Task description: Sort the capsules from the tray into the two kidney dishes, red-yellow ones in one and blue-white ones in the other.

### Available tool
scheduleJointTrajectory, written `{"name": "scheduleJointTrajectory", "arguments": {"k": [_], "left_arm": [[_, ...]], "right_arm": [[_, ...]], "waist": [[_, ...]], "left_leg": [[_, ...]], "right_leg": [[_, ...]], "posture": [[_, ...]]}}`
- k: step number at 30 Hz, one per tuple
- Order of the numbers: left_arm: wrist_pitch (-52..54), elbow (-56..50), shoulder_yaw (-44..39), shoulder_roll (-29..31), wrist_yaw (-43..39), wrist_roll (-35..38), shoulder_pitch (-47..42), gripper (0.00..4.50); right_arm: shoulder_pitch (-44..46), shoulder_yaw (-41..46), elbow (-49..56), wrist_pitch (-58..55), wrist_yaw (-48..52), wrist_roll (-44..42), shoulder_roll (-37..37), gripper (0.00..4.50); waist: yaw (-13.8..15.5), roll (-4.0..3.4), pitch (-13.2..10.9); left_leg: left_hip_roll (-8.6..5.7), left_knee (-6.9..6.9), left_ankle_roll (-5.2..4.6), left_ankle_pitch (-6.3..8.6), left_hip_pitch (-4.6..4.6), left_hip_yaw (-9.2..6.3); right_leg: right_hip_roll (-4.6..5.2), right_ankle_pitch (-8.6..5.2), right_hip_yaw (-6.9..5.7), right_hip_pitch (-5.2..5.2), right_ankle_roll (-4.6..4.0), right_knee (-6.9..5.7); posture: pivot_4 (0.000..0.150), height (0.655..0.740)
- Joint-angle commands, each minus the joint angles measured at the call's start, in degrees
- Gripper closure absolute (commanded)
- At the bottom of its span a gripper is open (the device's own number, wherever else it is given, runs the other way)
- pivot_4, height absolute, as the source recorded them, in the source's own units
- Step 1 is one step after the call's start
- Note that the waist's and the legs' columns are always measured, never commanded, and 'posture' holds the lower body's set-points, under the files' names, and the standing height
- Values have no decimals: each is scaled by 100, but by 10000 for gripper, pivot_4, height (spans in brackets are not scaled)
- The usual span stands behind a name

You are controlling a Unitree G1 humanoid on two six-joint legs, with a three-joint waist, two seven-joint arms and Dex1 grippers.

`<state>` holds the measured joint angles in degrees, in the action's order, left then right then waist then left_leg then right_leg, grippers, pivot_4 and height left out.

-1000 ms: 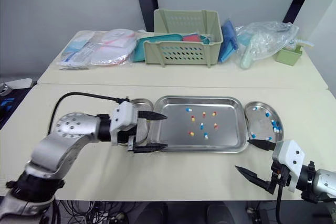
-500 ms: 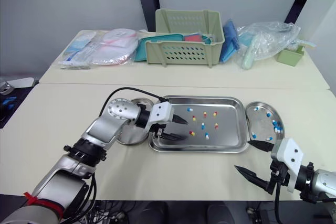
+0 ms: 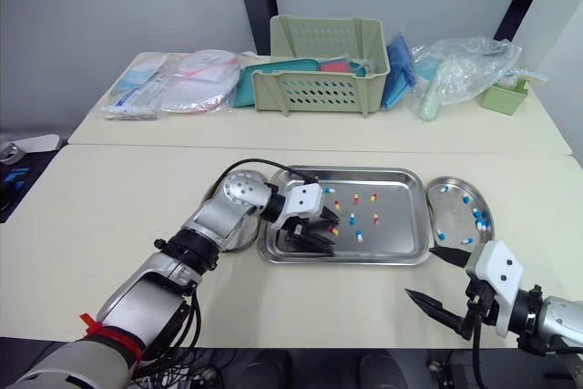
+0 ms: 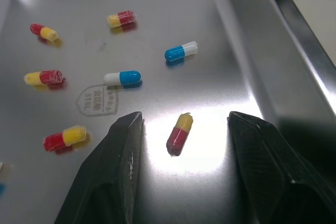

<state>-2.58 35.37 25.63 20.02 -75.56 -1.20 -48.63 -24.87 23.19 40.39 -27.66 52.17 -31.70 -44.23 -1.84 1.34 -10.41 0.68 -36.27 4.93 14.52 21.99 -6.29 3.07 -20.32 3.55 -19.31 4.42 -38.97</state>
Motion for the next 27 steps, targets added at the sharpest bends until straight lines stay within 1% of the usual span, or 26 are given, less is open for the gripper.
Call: {"name": "scheduleJointTrajectory", "arguments": {"k": [1,3,4,5,7,11,12,14,16,19,23,27], "left_arm": [[34,277,90,-77,-70,-203,-162,18084],[31,384,96,-127,-84,-256,-216,18084],[34,411,110,-140,-114,-283,-230,19874],[34,440,133,-142,-133,-327,-247,22648],[22,495,159,-143,-152,-395,-268,25132],[23,509,117,-135,-147,-405,-255,34737],[29,435,85,-122,-183,-357,-233,38324],[106,277,14,-108,-224,-258,-197,43732],[274,-53,-110,-36,-244,-127,-144,44436],[719,-932,-367,257,-275,99,53,44436],[1963,-2544,-996,930,-77,523,530,44436],[3188,-3798,-1614,1571,316,862,1162,44436]], "right_arm": [[50,175,227,-99,-73,-189,-69,0],[76,191,252,-148,-101,-235,-80,0],[81,202,264,-165,-112,-255,-85,0],[95,217,266,-185,-122,-279,-93,0],[117,237,264,-210,-124,-306,-107,0],[175,251,244,-233,-91,-353,-151,0],[195,240,227,-213,-70,-345,-176,0],[213,208,193,-159,-16,-303,-232,0],[210,130,134,-53,92,-191,-319,0],[239,61,54,77,221,-102,-394,0],[467,-162,-116,378,450,106,-512,0],[749,-517,-166,626,596,242,-545,0]], "waist": [[1,0,0],[2,0,0],[2,0,1],[1,0,1],[1,0,1],[-1,-1,1],[-1,0,1],[-1,0,1],[-4,0,1],[-15,0,1],[-38,0,0],[-40,-3,1]], "left_leg": [[0,0,0,0,0,-1],[0,-1,0,0,-1,-1],[0,-2,0,0,-1,-1],[0,-2,0,0,-1,-1],[0,-2,0,0,-1,-2],[0,-5,0,0,-2,-3],[0,-5,0,0,-2,-3],[0,-5,0,0,-2,-3],[0,-6,0,0,-2,-3],[0,-5,0,0,0,-4],[2,-5,0,0,1,-6],[3,-5,0,0,1,-9]], "right_leg": [[0,0,-1,0,0,0],[0,0,-1,1,0,0],[0,0,-1,2,0,0],[0,0,-1,2,0,0],[0,0,-2,2,1,0],[0,0,-2,4,1,-2],[0,0,-2,4,1,-2],[0,0,-2,4,1,-2],[0,0,-2,4,1,-2],[-1,0,-2,1,1,-2],[0,0,-2,0,1,-3],[0,0,-4,2,1,-2]], "posture": [[1500,7400],[1500,7400],[1500,7400],[1500,7400],[1500,7400],[1500,7400],[1500,7400],[1500,7400],[1500,7400],[1500,7400],[1500,7400],[1500,7400]]}}
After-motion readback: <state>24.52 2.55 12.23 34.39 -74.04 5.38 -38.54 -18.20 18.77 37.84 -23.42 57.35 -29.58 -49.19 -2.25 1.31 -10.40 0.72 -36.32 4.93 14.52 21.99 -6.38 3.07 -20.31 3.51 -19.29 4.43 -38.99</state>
